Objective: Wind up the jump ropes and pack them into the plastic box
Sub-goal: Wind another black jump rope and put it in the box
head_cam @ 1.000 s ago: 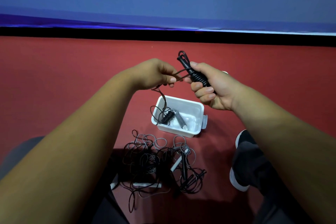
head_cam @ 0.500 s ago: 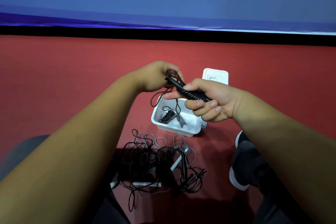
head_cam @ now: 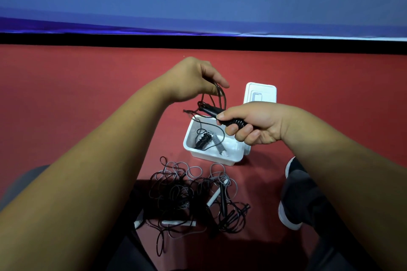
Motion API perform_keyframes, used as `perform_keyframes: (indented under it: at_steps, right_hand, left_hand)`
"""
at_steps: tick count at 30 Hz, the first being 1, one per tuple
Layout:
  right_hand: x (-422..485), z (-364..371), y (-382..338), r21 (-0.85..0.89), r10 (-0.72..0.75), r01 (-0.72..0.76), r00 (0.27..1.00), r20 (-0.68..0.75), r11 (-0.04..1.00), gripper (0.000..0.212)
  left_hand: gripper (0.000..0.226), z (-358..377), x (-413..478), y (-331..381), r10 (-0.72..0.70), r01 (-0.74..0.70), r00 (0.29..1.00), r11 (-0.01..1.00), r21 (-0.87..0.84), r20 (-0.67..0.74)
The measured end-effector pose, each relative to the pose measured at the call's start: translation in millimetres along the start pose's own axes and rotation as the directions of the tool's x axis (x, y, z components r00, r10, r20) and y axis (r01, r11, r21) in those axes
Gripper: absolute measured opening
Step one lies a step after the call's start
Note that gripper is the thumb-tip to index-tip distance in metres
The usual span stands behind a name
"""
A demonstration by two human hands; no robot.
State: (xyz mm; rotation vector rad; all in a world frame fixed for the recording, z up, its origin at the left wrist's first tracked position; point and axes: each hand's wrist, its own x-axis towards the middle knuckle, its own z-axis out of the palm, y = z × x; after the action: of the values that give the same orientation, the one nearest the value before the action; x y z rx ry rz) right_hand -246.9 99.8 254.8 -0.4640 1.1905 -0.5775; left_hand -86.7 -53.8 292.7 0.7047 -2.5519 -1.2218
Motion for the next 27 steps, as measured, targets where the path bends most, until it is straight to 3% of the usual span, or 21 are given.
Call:
perform_keyframes:
  at_steps: [5, 9, 13, 17, 19, 22, 27]
  right_hand:
    - [7, -7, -3, 0.031, -0.093, 0.101, 0.974, -0.209, 0.994, 0.016]
    - [10, -11, -4, 0.144, -0.185, 0.244, 0.924, -0.335, 0.959, 0.015]
    - [14, -15, -5, 0.242, -0.253, 0.356, 0.893, -0.372, 0.903, 0.01]
    - [16, -13, -8, 0.272, -0.298, 0.429, 0.861, -0.413, 0.861, 0.016]
    - [16, -10, -10, 0.266, -0.305, 0.449, 0.843, -0.443, 0.853, 0.028]
    - [16, -11, -12, 0.281, -0.296, 0.454, 0.836, -0.461, 0.846, 0.044]
    - [8, -17, -14, 0.376, -0.311, 0.446, 0.876, -0.368, 0.812, 0.026]
  left_hand:
    - [0.021, -3, -1, 2, 0.053, -0.053, 0.999, 0.987, 0.151, 0.007]
    - [0.028, -6, -4, 1, -0.007, -0.007, 0.997, 0.986, 0.169, 0.081]
    - [0.024, -3, -5, -7, -0.084, 0.079, 0.993, 0.995, 0.063, 0.08]
    - [0.007, 4, -1, -13, -0.142, 0.125, 0.987, 0.971, 0.203, 0.074]
    - [0.014, 10, -1, -15, -0.131, 0.115, 0.984, 0.986, 0.122, 0.125]
    - [0.021, 16, -2, -16, -0.099, 0.118, 0.985, 0.983, -0.139, 0.138]
    - [0.042, 18, -3, -20, -0.063, 0.132, 0.982, 0.902, -0.41, 0.177]
